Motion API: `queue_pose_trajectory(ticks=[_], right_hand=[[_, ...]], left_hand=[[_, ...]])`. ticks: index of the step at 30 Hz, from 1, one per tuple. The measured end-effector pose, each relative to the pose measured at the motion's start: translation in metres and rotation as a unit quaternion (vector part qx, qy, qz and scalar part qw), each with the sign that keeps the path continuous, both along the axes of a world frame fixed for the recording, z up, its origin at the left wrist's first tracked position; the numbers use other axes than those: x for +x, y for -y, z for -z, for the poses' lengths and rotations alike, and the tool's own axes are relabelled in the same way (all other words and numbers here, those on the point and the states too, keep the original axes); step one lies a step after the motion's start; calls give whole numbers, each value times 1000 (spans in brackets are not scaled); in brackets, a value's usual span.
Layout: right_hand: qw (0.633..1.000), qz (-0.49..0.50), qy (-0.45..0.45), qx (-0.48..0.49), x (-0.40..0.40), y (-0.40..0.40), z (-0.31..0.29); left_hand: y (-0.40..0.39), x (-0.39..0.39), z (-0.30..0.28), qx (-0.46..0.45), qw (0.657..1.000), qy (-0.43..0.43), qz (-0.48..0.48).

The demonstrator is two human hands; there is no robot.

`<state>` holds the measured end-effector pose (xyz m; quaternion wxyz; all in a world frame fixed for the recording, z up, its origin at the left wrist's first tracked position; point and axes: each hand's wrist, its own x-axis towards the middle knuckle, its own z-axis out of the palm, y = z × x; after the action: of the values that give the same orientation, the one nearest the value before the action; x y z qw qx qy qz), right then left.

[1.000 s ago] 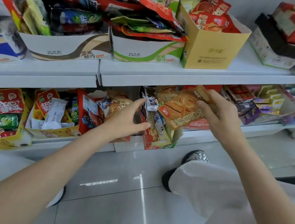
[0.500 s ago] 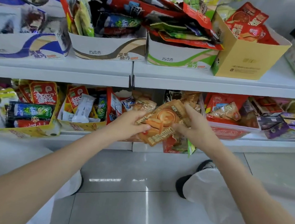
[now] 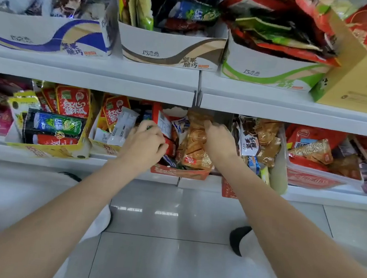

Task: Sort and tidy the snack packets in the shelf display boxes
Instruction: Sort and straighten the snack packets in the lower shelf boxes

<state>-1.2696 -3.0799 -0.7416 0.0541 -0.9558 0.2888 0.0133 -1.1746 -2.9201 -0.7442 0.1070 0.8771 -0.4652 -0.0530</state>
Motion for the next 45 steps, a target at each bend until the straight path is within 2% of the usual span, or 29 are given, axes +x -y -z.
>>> queue_pose_trajectory(ticks=[3,5,7,8,10,12,14,16,18,20,24,30,33,36,38,42,45], right_hand=[[999,35,1,30,-3,3,14],[998,48,5,-27,-4,0,13],[991,-24,49,-125,5,-8,13],[984,-90,80,-132,13,-12,15],[980,-184,48,-55,31,-19,20],[993,-108,-35,21,46,-16,31],[997,-8,-63,39,53,-9,43],[996,21,-36,73,53,-6,51],[987,63,14,147,54,-3,51],[981,87,23,173,57,-3,51],[987,87,8,133,60,-6,61],[968,38,152,195,51,-1,55],[973,-14,102,206,47,-2,54],[990,-22,-6,136,42,-1,54],[994,-16,-45,103,43,-4,51],[985,46,-53,157,56,-5,52],[967,57,-2,247,60,1,47]], left_hand=[[3,5,2,-49,997,-12,-65],[5,9,2,-85,986,-90,-115],[7,10,2,-108,971,-171,-128],[6,10,2,-111,968,-187,-127],[5,9,2,-106,970,-185,-121],[2,9,2,-101,972,-176,-120],[0,9,4,-98,973,-172,-123],[-3,6,6,-99,971,-176,-124],[-4,4,7,-102,971,-176,-122],[-6,4,7,-104,972,-175,-118],[-8,4,6,-95,975,-168,-108],[-7,2,8,-105,972,-176,-111],[-6,3,9,-109,971,-177,-115],[-5,2,8,-108,972,-177,-116],[-6,1,10,-110,971,-176,-115],[-6,2,12,-117,970,-180,-115],[-7,3,13,-123,970,-177,-116]])
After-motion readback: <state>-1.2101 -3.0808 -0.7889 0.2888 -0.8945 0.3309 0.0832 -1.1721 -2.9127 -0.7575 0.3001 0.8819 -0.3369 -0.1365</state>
